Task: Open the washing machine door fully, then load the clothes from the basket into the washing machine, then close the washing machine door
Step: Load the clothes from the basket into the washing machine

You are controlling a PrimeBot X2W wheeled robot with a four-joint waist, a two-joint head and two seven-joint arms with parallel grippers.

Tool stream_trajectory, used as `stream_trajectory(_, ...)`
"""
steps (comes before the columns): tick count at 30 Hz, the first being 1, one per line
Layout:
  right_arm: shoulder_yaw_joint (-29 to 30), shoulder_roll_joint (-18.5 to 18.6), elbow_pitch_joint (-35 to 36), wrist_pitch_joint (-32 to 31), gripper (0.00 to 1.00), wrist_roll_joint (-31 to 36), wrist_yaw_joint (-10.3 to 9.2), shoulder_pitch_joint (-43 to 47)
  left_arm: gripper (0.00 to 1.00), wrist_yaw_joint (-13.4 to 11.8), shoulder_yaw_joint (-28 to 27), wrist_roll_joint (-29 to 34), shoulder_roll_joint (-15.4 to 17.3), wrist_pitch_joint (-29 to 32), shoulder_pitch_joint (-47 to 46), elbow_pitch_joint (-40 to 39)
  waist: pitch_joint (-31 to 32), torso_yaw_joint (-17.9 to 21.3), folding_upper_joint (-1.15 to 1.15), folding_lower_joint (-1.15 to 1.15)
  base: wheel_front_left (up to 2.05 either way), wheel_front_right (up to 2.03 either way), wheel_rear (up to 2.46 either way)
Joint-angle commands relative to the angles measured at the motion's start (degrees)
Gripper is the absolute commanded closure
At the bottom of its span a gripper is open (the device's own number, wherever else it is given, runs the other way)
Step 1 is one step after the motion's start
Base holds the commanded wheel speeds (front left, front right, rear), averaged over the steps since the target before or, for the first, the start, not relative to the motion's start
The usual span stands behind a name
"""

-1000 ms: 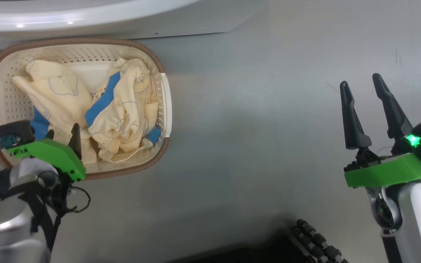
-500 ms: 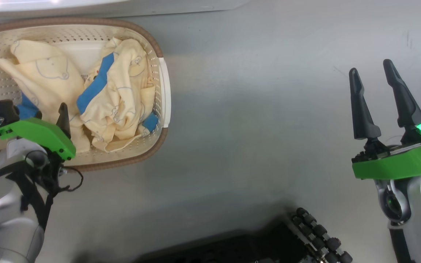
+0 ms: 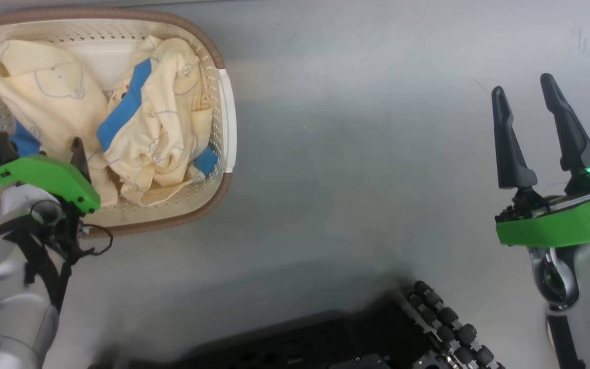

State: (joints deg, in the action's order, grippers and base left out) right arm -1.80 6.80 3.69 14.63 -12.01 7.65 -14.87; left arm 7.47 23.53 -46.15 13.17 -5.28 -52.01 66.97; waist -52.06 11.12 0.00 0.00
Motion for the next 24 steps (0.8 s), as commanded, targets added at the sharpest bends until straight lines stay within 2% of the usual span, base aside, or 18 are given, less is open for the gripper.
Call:
stream_trajectory(1,-0.4,1.0,1.5,0.4,0.00,0.4,-0.16,0.9,0.00,0.0,-0.6,-0.8,2.1,-0.4,0.8,0.3,-0.7,0.2,0.00,0.00,0.00,0.00,0.00)
stream_trajectory(19,-0.3,0.5,1.4,0.4,0.00,-0.1,-0.16,0.3,0.00,0.0,2.7,-2.8,1.9,-2.3,-0.9,1.7,-1.8,0.7,0.00,0.00,0.00,0.00,0.00)
stream_trajectory(20,-0.2,0.5,1.5,0.4,0.00,-0.2,-0.16,0.4,0.03,0.0,3.1,-2.8,2.0,-2.5,-1.0,2.2,-1.8,0.9,0.00,0.00,0.00,0.00,0.00)
stream_trajectory(23,-0.1,0.4,1.7,0.4,0.00,-0.3,-0.16,0.5,0.47,0.0,3.8,-2.7,2.2,-2.7,-1.2,2.8,-1.8,1.2,0.00,0.00,0.00,0.00,0.00)
stream_trajectory(24,0.0,0.3,1.8,0.4,0.00,-0.4,-0.16,0.5,0.55,0.0,4.0,-2.6,2.2,-2.9,-1.2,3.0,-1.9,1.2,0.00,0.00,0.00,0.00,0.00)
